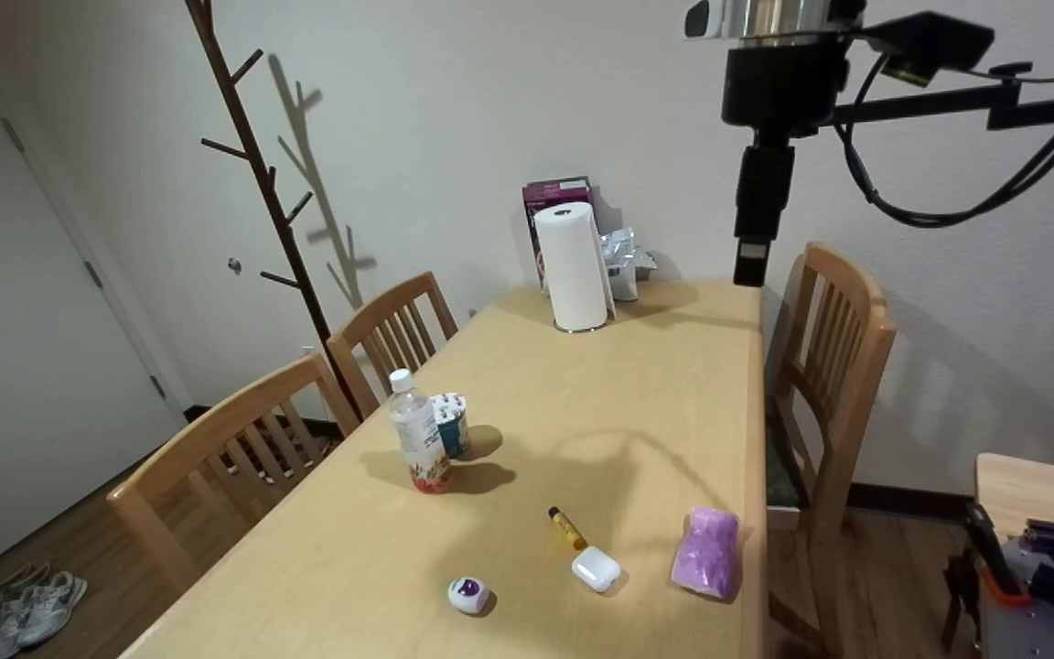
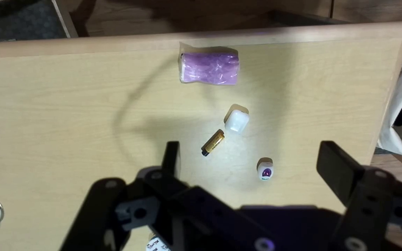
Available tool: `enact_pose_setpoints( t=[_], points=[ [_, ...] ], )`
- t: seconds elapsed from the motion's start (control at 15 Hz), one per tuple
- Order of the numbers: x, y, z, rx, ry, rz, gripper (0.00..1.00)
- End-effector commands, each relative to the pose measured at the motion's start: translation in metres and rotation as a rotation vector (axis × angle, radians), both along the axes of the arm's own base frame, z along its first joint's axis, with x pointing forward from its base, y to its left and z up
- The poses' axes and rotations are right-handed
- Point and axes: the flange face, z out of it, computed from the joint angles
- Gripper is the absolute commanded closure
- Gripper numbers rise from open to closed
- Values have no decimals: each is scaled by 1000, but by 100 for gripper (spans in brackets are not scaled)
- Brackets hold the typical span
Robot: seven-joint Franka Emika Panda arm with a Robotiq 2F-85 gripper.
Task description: Pick up the purple package and place it in the bag.
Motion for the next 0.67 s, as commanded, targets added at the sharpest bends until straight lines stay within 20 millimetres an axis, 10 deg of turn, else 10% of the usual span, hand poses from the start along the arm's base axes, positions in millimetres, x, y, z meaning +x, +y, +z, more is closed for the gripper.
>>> enact_pose_setpoints(
  t=[0.0, 0.47, 0.6],
  points=[
    [7, -10, -15, 0, -48, -56, 0],
    [30, -55, -108, 59, -99, -297, 0],
    [24, -50, -97, 47, -105, -259, 0]
  ],
)
